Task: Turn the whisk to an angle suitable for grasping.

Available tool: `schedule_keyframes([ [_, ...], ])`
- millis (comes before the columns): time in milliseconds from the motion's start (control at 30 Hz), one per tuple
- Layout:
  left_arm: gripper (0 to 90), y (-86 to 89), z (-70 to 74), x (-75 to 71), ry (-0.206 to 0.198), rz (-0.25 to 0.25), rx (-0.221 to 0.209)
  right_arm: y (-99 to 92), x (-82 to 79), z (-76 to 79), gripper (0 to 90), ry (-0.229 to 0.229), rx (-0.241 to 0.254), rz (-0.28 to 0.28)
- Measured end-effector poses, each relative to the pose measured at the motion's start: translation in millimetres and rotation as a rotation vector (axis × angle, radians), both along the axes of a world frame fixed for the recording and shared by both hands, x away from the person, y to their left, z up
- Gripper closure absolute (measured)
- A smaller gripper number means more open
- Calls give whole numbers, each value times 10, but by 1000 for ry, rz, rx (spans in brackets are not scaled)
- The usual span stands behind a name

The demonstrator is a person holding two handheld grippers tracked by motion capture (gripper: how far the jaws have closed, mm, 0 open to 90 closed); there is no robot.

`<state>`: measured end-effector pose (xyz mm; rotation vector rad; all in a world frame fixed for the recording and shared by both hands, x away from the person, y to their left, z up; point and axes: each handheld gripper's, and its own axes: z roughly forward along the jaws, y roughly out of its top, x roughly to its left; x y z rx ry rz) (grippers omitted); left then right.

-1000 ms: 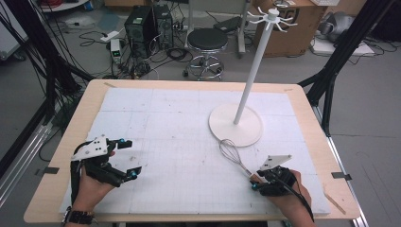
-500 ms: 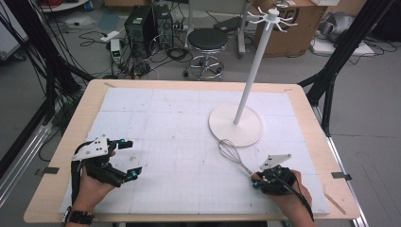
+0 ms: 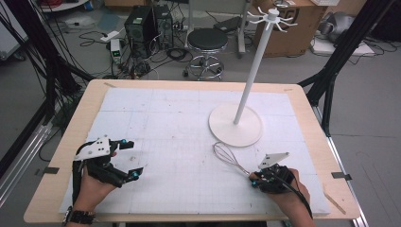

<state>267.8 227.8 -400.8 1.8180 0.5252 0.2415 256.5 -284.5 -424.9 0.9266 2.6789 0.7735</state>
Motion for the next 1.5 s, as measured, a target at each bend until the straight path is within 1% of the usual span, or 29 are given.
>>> schedule_keyframes([
  [133,19,2,2,-4,1,1,-4,112,35,12,703,-7,0,34],
  [167,20,3,3,-5,-1,0,-5,212,66,10,702,-3,3,60],
  [200,20,3,5,-8,-1,1,-5,212,66,10,702,-3,3,60],
  [233,20,3,7,-11,-1,1,-6,318,89,6,702,-9,-5,79],
  [267,20,6,9,-13,-2,-1,-5,318,89,6,702,-9,-5,79],
  [300,20,7,10,-16,-2,-1,-8,360,101,5,702,-8,-3,90],
  [433,20,8,16,-21,-5,-4,-12,622,155,6,702,-2,2,150],
  [533,20,13,18,-23,-5,-6,-13,775,184,4,701,-6,0,183],
  [567,20,13,18,-25,-4,-6,-16,856,200,-7,699,-7,0,197],
  [667,20,16,18,-26,-4,-6,-16,892,203,-16,687,-20,-3,195],
  [700,20,15,16,-27,-3,-6,-17,887,201,-15,656,-18,0,191],
  [733,20,14,14,-26,-3,-6,-17,870,195,-10,614,-23,3,178],
  [800,20,11,13,-27,-3,-5,-15,825,181,-2,602,-22,16,171],
  [833,20,11,13,-27,-2,-5,-16,760,135,5,585,-22,28,158],
  [867,20,9,12,-27,-2,-5,-17,760,135,5,585,-22,28,158],
  [933,20,10,13,-23,-2,-6,-10,687,101,3,590,-21,32,149],
  [1033,20,1,14,-22,-2,-6,-9,602,71,-6,631,-28,32,144],
  [1067,20,-3,14,-21,-3,-5,-7,577,72,-18,659,-20,35,139],
  [1100,20,-8,12,-22,-1,-6,-10,567,75,-30,659,-13,34,138],
  [1233,20,-10,12,-20,0,-7,-10,594,88,-30,671,-15,22,153],
  [1300,20,-6,11,-19,1,-7,-10,614,96,-27,676,-16,25,158],
  [1333,20,-3,10,-18,1,-9,-10,638,103,-16,693,-17,38,169],
  [1433,20,-3,8,-18,1,-8,-11,665,107,-1,698,-16,43,180],
  [1500,20,-5,7,-16,0,-10,-10,725,130,-12,698,-25,23,193],
])
